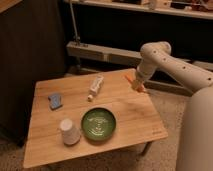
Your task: Place the pepper on the white sponge
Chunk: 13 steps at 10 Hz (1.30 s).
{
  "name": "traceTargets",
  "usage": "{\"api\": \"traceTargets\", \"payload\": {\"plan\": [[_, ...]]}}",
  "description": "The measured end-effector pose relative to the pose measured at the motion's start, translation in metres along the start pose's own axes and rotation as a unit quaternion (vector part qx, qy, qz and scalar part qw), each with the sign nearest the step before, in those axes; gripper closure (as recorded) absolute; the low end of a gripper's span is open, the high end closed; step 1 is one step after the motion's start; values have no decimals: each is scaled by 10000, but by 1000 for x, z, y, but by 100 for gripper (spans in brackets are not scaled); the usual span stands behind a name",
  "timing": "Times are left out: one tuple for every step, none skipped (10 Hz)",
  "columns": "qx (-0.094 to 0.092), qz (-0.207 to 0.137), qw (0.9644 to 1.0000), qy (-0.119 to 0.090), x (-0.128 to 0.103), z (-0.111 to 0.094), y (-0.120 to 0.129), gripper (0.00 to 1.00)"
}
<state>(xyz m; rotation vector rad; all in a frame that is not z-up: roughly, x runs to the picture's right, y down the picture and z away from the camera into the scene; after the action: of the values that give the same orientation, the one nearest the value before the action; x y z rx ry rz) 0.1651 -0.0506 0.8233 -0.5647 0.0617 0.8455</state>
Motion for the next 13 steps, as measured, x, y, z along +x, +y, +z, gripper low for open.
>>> {"api": "traceTargets", "payload": {"plan": [[-58,-103,9999,-125,-20,-4,3,100],[-114,-209,9995,-228,-38,-7,8,100],[-150,-304,9989,-322,-55,-10,13,100],[-189,-425,9980,-430,-74,-16,21,100],[-233,-549,9968,-539,-92,-23,29,100],[-269,-641,9955,-641,-103,-31,34,100],[-274,-640,9956,-623,-101,-31,34,100],[-267,-627,9957,-629,-100,-32,32,100],[-271,-630,9957,-624,-100,-31,33,100],[-273,-642,9956,-633,-102,-31,34,100],[-272,-636,9956,-629,-101,-31,33,100],[-270,-631,9957,-629,-101,-31,33,100],[-270,-632,9957,-629,-101,-31,33,100]]}}
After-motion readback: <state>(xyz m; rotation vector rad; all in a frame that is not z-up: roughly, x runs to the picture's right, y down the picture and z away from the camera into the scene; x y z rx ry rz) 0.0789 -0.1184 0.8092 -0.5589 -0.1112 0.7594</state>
